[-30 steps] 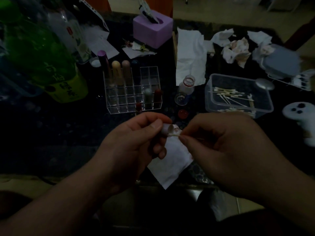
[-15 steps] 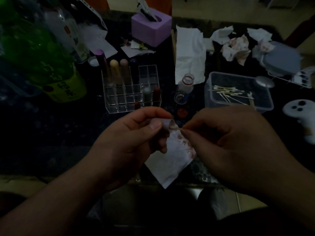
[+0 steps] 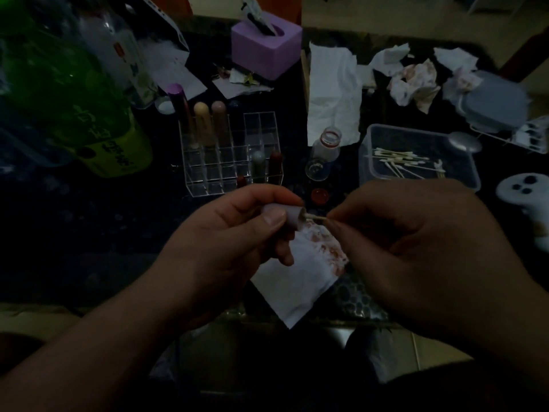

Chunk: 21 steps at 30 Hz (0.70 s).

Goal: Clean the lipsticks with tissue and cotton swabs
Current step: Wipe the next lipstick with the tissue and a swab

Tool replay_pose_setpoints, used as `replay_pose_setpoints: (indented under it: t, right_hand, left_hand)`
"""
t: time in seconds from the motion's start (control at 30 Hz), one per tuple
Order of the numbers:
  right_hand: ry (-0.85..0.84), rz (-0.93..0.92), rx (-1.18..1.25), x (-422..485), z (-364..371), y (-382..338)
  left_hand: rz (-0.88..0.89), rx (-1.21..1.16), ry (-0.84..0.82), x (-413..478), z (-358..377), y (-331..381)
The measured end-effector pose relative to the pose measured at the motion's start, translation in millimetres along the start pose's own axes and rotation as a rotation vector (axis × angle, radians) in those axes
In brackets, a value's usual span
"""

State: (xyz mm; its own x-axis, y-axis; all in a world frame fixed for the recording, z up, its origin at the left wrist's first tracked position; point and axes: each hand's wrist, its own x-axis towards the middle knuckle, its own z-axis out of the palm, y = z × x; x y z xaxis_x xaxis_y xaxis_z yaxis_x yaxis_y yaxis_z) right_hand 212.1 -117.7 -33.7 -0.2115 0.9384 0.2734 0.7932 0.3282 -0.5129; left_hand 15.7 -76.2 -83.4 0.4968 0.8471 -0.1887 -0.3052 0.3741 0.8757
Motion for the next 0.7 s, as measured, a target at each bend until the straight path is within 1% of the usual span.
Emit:
replay_pose_setpoints:
  t: [0.17,0.3,0.43,0.57,0.7]
  right_hand:
    - [-0.076,0.008,-0.016,0.0,1.8,-2.4]
    - [-0.146,0.052,0.043,-0.9,-0.8,-3.3]
    - [-0.122,0.047,0.006,-0.2,-0.9,-2.1]
    - [-0.074,0.02,-0.031,0.5,-1.3,-1.6]
    - [-0.123,0.038,-0.012,0.1,-0.9,-1.7]
  left_hand:
    - [-0.013,0.037,0.0,-1.5,-1.9,-0.6]
    - [-0.02,0.111,-0.005,-3.2,-3.6,-2.2]
    - [-0.021,0.14,-0.006,-2.6,-3.7,-0.9]
    - [-0.013,0.111,-0.01,-1.0,-2.9,0.1]
    - [-0.002,0.142,-0.002,-1.5,-2.7,-1.2]
